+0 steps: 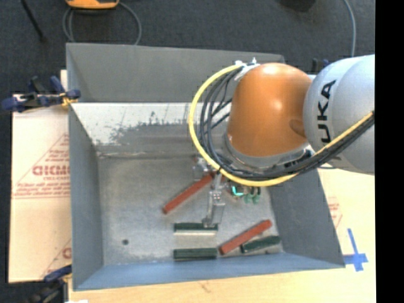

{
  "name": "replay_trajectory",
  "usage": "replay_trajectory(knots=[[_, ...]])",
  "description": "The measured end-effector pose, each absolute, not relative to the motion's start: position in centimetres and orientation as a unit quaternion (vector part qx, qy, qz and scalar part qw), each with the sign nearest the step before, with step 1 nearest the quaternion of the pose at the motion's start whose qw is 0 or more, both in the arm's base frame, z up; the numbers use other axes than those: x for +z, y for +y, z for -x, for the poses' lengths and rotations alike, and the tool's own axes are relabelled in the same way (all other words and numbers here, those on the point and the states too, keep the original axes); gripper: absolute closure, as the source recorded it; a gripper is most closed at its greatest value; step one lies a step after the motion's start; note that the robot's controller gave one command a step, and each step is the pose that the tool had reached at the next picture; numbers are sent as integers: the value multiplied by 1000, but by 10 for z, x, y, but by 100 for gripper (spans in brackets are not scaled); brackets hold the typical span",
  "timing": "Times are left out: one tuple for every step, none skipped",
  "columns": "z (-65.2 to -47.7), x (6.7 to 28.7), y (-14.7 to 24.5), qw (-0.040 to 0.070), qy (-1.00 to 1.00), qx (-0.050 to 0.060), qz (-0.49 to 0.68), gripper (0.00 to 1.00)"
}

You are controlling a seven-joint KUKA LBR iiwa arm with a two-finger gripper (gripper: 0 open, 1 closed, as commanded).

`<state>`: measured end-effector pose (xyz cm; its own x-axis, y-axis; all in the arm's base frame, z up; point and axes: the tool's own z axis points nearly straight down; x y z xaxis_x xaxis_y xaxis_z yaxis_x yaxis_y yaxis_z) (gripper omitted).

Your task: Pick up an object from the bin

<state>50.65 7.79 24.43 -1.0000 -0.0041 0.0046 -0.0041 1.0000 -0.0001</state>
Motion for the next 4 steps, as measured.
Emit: replay_trajectory(knots=[[-508, 249, 78, -2, -1000, -1, -1, 0], [-565, 197, 64, -6, -999, 0, -52, 0], [-580, 164, 47, -2, -1000, 0, -2, 0], [-608, 143, 44, -3, -986, 0, -168, 0]])
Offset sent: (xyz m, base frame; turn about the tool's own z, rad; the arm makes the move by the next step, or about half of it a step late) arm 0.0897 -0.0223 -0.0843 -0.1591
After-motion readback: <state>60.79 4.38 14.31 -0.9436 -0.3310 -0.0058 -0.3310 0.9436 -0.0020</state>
